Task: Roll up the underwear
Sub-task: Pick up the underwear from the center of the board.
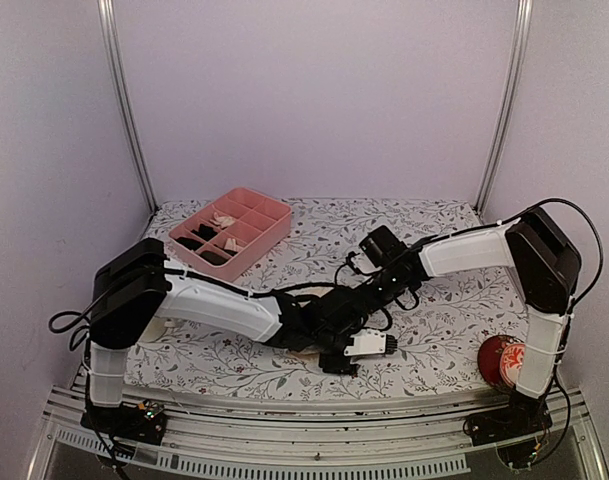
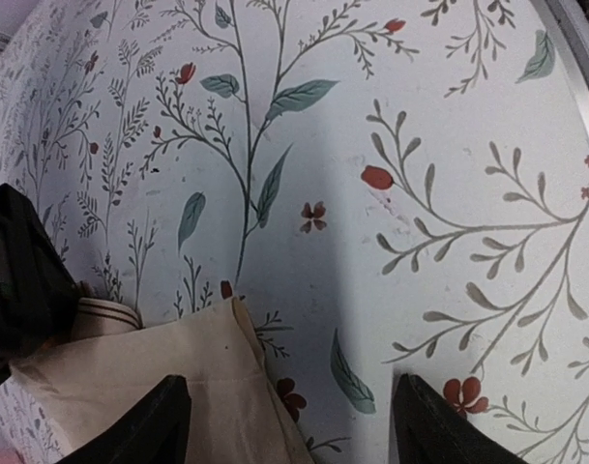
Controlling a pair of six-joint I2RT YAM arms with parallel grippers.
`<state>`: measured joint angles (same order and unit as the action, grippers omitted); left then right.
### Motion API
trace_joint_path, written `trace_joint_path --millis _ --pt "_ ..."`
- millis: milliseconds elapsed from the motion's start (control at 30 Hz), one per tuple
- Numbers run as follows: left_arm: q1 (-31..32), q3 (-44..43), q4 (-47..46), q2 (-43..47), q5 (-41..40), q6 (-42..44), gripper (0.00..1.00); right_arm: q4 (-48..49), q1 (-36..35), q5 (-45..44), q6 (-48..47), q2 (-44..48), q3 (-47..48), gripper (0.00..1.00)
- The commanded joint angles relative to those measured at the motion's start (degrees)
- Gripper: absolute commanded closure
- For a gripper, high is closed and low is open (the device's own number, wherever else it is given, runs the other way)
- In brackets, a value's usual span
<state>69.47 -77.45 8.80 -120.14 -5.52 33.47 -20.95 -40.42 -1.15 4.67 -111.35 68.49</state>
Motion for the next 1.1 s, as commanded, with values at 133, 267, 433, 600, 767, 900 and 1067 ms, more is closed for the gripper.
trace_joint_path --millis 133,267,433,600,767,900,1067 --pt "-3.5 -3.0 9.2 -5.0 2.3 -5.4 0.29 -2.3 0.2 0.7 -0.2 1.1 -3.1 0.98" --pt "-5.1 -3.7 11.0 -6.2 4.0 -6.3 0.41 -2.3 0.2 0.6 -0.2 1.3 -3.4 0.98" --pt "-5.6 -3.9 12.7 -7.7 5.3 -6.3 0.56 -2.2 0.2 0.5 -0.3 1.6 -3.4 0.98" --pt "-6.1 -3.6 13.6 -8.4 5.9 -6.6 0.87 -2.2 0.2 0.3 -0.3 2.0 -3.8 0.98" --pt "-6.6 -2.7 13.2 -6.2 6.5 -6.4 1.00 -2.5 0.2 -0.5 -0.5 3.8 -4.4 0.98" --pt "-7.2 -0.1 10.2 1.6 8.6 -4.8 1.00 -4.4 0.3 -1.0 -0.6 7.9 -5.3 0.97" --pt "-9.6 5.7 6.2 16.6 13.4 -1.3 1.00 -7.5 0.0 -1.5 -0.7 18.4 -7.3 0.97"
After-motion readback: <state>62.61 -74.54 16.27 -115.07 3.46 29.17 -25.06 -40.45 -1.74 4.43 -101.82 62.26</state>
